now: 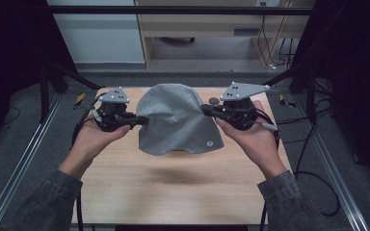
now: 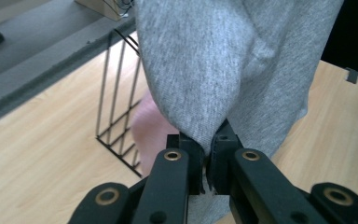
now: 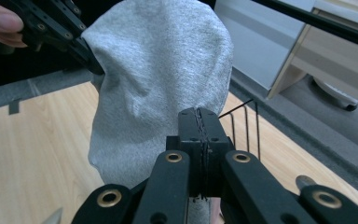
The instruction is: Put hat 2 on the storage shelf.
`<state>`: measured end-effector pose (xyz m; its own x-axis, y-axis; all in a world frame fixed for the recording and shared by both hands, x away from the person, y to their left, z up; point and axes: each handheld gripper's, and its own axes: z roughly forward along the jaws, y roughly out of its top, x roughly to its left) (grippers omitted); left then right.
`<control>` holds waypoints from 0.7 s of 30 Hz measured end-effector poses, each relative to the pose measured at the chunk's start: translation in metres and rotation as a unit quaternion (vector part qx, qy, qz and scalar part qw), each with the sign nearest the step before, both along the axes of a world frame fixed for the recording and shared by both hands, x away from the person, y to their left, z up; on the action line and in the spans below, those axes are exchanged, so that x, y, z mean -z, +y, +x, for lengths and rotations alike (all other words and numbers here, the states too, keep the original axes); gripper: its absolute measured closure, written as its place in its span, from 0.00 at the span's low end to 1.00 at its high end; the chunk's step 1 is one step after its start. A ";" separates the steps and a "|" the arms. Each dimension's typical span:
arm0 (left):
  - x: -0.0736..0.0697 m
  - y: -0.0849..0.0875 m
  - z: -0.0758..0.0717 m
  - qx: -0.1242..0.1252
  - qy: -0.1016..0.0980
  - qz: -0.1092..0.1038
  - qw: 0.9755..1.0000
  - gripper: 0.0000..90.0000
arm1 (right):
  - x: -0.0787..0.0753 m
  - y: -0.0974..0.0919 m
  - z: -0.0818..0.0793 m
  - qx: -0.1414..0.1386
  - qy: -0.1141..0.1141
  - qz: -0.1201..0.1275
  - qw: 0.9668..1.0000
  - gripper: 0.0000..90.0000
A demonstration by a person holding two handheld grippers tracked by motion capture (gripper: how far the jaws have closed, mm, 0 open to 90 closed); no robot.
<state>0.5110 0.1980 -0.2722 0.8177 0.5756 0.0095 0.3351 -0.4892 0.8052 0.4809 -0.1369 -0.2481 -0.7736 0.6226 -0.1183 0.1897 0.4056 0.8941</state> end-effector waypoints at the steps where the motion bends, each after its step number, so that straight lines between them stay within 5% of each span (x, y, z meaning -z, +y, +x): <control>1: -0.005 0.000 0.001 -0.002 -0.004 0.001 1.000 0.96 | -0.001 0.000 0.001 0.003 -0.001 0.002 1.000 1.00; 9: -0.034 -0.004 0.017 -0.014 -0.018 -0.007 1.000 0.96 | -0.013 -0.004 0.014 0.021 -0.011 0.013 1.000 1.00; 21: -0.060 -0.012 0.045 -0.040 -0.039 -0.016 0.998 0.96 | -0.026 -0.013 0.039 0.043 -0.016 0.033 0.998 1.00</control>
